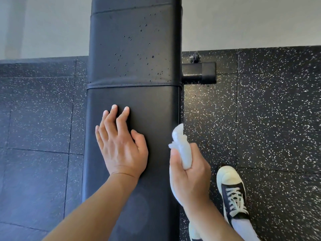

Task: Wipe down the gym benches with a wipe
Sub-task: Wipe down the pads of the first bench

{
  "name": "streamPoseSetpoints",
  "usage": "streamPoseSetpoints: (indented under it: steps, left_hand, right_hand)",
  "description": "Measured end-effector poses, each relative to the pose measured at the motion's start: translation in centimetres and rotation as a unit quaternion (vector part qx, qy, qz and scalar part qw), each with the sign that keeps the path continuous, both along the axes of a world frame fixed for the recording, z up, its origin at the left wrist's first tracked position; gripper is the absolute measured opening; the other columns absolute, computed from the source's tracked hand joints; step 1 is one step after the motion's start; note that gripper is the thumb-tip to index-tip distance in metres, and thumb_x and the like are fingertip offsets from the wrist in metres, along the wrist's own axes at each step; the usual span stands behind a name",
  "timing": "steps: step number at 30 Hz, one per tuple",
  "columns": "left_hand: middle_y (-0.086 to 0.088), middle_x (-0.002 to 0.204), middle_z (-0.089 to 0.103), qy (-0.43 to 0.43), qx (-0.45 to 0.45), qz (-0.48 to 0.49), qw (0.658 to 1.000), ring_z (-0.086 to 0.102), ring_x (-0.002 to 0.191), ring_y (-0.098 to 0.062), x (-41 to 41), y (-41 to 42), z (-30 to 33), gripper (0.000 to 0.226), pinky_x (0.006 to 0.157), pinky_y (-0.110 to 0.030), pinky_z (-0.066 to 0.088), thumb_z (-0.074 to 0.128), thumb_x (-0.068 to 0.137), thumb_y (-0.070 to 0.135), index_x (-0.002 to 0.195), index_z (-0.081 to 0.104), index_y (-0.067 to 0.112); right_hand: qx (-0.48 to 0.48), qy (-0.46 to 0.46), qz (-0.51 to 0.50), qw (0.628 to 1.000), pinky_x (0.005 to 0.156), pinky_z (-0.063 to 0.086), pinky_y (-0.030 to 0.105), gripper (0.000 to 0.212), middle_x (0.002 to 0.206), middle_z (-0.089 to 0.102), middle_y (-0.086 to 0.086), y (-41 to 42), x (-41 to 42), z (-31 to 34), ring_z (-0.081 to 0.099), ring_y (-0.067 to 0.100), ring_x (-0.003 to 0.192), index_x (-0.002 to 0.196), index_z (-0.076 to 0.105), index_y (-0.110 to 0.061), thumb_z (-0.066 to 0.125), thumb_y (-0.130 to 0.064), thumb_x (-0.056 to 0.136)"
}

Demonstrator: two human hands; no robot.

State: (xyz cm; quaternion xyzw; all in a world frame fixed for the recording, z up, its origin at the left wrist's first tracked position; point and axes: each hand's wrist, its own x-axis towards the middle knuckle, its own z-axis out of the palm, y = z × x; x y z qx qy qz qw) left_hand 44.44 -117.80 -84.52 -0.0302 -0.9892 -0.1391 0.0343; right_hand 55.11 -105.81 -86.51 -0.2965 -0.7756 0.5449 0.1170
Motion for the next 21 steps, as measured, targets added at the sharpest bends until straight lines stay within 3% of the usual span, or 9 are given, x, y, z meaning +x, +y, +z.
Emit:
streamPoseSetpoints:
  steps: [3, 6, 8, 11, 14, 17, 21]
  left_hand:
    - [-0.008, 0.161, 0.039, 0.001, 0.001, -0.001, 1.000, 0.029, 0.154, -0.035, 0.0, -0.1, 0.0, 0.059, 0.122, -0.062, 0.024, 0.044, 0.089, 0.020, 0.147, 0.050, 0.016]
    - [-0.007, 0.162, 0.039, 0.000, 0.000, 0.001, 1.000, 0.028, 0.154, -0.035, 0.1, -0.1, 0.0, 0.059, 0.123, -0.062, 0.023, 0.044, 0.089, 0.020, 0.148, 0.050, 0.016]
    - [-0.007, 0.162, 0.038, 0.000, 0.000, 0.001, 1.000, 0.028, 0.155, -0.034, 0.0, 0.0, 0.0, 0.059, 0.124, -0.061, 0.022, 0.043, 0.089, 0.021, 0.148, 0.049, 0.017]
    - [-0.006, 0.163, 0.037, -0.001, -0.001, 0.001, 1.000, 0.028, 0.155, -0.033, 0.1, -0.1, -0.1, 0.059, 0.124, -0.060, 0.022, 0.042, 0.090, 0.021, 0.148, 0.049, 0.017]
    - [-0.007, 0.163, 0.038, -0.006, 0.002, 0.001, 1.000, 0.028, 0.155, -0.033, 0.1, -0.1, 0.1, 0.059, 0.124, -0.060, 0.022, 0.043, 0.090, 0.020, 0.148, 0.049, 0.017]
    - [-0.006, 0.163, 0.038, -0.006, -0.001, 0.002, 1.000, 0.027, 0.155, -0.032, 0.1, 0.0, 0.2, 0.059, 0.124, -0.058, 0.021, 0.042, 0.090, 0.021, 0.149, 0.049, 0.017]
    - [-0.006, 0.162, 0.039, 0.001, 0.000, -0.002, 1.000, 0.029, 0.154, -0.032, 0.1, -0.2, 0.0, 0.059, 0.125, -0.056, 0.021, 0.043, 0.091, 0.021, 0.149, 0.049, 0.018]
  right_hand:
    - [0.018, 0.009, -0.024, 1.000, 0.068, 0.046, 0.024, 0.013, 0.086, 0.069, -0.023, 1.8, -5.0, 0.0, 0.060, 0.003, 0.070, 0.096, 0.062, -0.031, 0.058, -0.043, 0.100]
    - [0.033, -0.012, -0.062, 0.997, 0.064, 0.048, 0.038, 0.025, 0.073, 0.064, -0.010, 3.8, -11.0, -0.3, 0.058, 0.013, 0.066, 0.090, 0.059, -0.025, 0.056, -0.050, 0.097]
    - [0.048, -0.019, -0.068, 0.996, 0.065, 0.046, 0.039, 0.028, 0.072, 0.063, -0.008, 4.4, -12.8, -0.4, 0.055, 0.014, 0.066, 0.088, 0.057, -0.025, 0.054, -0.052, 0.095]
    - [0.067, -0.021, -0.039, 0.997, 0.067, 0.043, 0.036, 0.023, 0.082, 0.067, -0.011, 3.2, -9.3, -0.1, 0.056, 0.013, 0.070, 0.095, 0.059, -0.027, 0.055, -0.050, 0.097]
    - [0.015, -0.015, -0.008, 1.000, 0.075, 0.049, 0.029, 0.013, 0.100, 0.072, -0.021, 0.3, -0.7, 0.2, 0.065, 0.005, 0.081, 0.105, 0.065, -0.033, 0.057, -0.042, 0.099]
    - [-0.024, -0.052, -0.014, 0.998, 0.072, 0.052, 0.036, 0.017, 0.090, 0.070, -0.015, -2.2, 4.9, 0.3, 0.064, 0.011, 0.076, 0.099, 0.066, -0.031, 0.057, -0.045, 0.097]
    - [-0.042, -0.039, -0.021, 0.998, 0.068, 0.049, 0.036, 0.017, 0.082, 0.067, -0.014, -1.7, 2.9, 0.5, 0.061, 0.014, 0.071, 0.094, 0.063, -0.029, 0.056, -0.045, 0.097]
